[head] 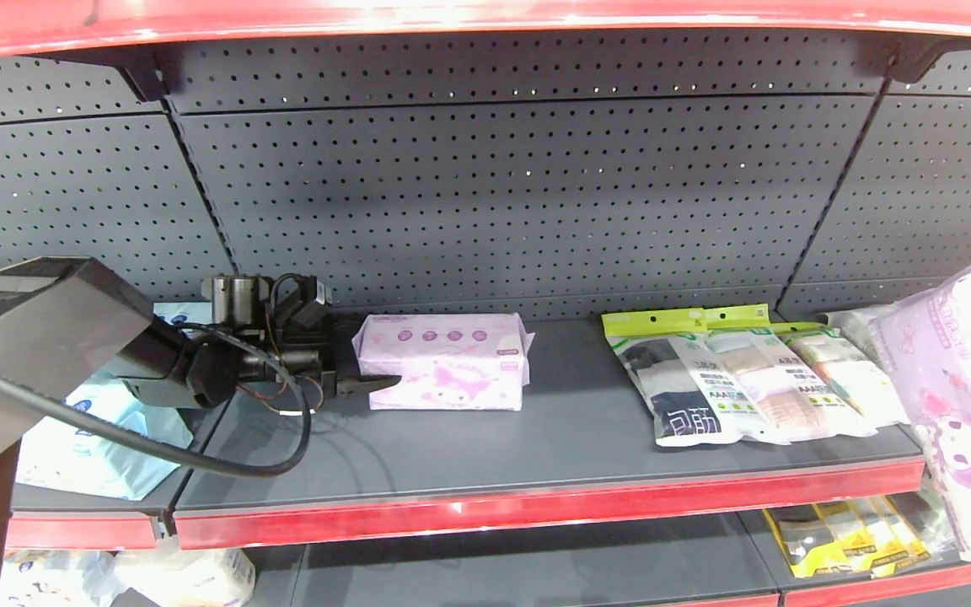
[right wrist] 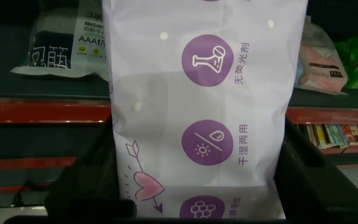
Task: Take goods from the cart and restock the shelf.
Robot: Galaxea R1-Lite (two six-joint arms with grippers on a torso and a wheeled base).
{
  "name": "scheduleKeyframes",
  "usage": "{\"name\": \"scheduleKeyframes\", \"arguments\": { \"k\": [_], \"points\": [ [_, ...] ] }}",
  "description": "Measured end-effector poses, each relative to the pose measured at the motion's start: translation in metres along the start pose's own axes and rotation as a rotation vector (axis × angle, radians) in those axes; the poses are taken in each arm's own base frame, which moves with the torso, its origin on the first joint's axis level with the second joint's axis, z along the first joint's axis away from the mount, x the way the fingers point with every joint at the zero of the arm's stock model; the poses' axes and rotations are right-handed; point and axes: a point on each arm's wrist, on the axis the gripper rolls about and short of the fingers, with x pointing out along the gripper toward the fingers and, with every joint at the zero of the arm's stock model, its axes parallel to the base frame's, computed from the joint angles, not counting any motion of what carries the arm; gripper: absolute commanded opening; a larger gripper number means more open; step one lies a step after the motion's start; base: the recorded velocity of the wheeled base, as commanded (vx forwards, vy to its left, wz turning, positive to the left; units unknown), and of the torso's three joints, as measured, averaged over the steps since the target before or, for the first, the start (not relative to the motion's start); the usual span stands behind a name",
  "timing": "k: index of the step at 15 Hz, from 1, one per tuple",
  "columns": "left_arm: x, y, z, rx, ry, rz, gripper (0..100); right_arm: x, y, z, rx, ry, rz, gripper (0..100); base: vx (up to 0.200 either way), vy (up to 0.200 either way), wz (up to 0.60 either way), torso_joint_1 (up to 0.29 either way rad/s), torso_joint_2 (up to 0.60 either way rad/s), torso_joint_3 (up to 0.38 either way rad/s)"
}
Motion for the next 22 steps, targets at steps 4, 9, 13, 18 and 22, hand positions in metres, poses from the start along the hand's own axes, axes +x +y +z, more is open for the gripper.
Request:
{"name": "scheduleKeyframes", "arguments": {
  "k": [4, 9, 13, 18, 22],
  "points": [
    [0.0020, 0.0020, -0.0016, -0.002, 0.001, -0.002, 100, 0.0006, -0.0001, 0.0007, 0.000, 0.001, 0.000, 0, 0.000, 0.000, 0.00, 0.000, 0.00, 0.000],
    [0.0035, 0.0029, -0.0017, -0.021, 0.008, -0.009, 100, 0.0008, -0.0001, 0.0007, 0.000, 0.002, -0.001, 0, 0.000, 0.000, 0.00, 0.000, 0.00, 0.000],
    [0.0038, 0.0029, -0.0021, -0.022, 0.009, -0.010, 100, 0.0010, -0.0001, 0.0004, 0.000, 0.004, -0.001, 0, 0.000, 0.000, 0.00, 0.000, 0.00, 0.000],
    [0.0040, 0.0029, -0.0039, -0.024, 0.010, -0.011, 0, 0.0012, 0.0000, 0.0003, 0.000, 0.005, -0.001, 0, 0.000, 0.000, 0.00, 0.000, 0.00, 0.000],
    [0.0039, 0.0030, -0.0045, -0.025, 0.010, -0.011, 0, 0.0021, 0.0000, 0.0007, -0.001, 0.007, 0.002, 0, 0.000, 0.000, 0.00, 0.000, 0.00, 0.000]
  ]
}}
